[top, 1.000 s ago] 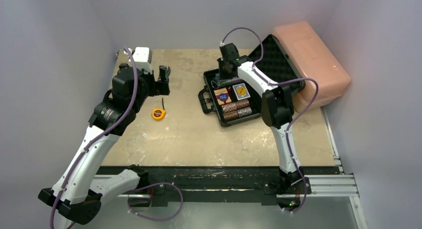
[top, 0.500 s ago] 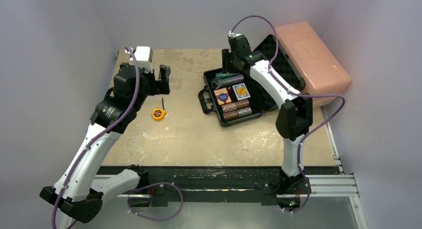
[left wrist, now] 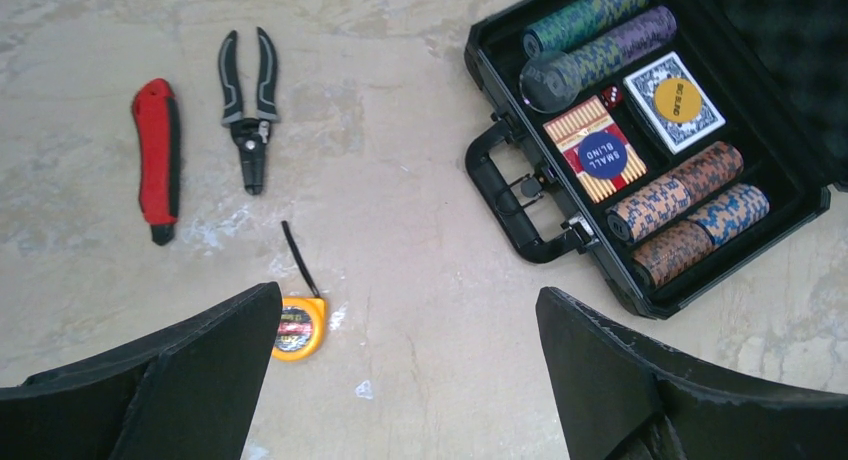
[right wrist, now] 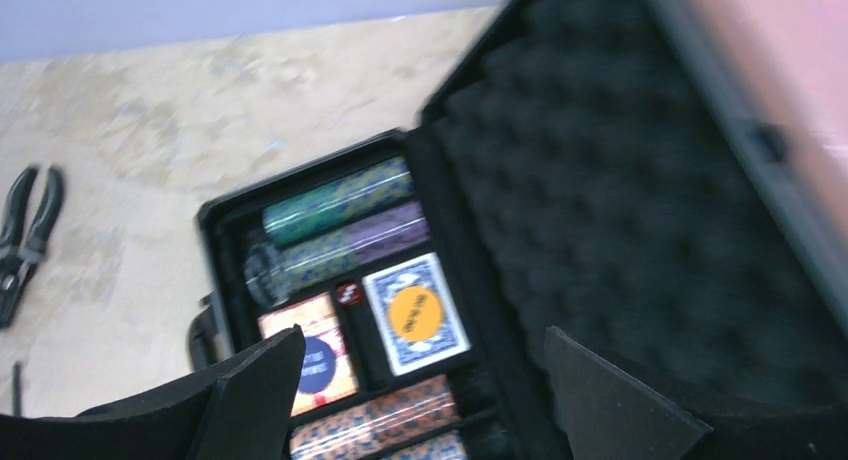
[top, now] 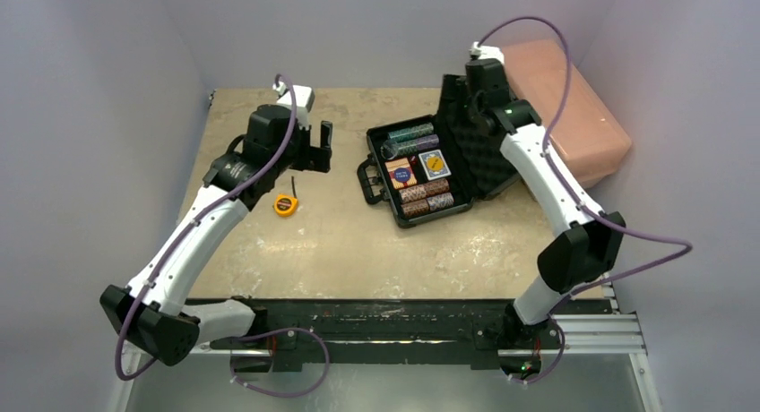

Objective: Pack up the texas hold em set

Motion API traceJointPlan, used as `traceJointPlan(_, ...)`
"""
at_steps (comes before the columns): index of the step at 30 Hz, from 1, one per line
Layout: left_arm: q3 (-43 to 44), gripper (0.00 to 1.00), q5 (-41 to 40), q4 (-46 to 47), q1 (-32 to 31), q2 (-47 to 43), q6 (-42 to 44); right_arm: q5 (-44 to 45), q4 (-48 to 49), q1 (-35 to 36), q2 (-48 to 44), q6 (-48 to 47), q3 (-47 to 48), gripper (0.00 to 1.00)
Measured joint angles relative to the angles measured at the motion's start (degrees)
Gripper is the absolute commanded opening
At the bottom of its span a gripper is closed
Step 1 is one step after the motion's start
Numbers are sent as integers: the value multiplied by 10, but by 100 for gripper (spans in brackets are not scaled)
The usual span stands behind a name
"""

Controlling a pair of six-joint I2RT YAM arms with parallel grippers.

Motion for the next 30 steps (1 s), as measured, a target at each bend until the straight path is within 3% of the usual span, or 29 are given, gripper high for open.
traceJointPlan(11,0,100,65,-9,-3,79,-5,-15,3,-173,-53,9,-21,89)
traceJointPlan(17,1,100,71,-10,-5,81,-6,-43,4,-192,1,-2,6,81)
traceJointPlan(30,5,99,71,-15,-11,75,-6,-41,0,-204,107,-26,97,76)
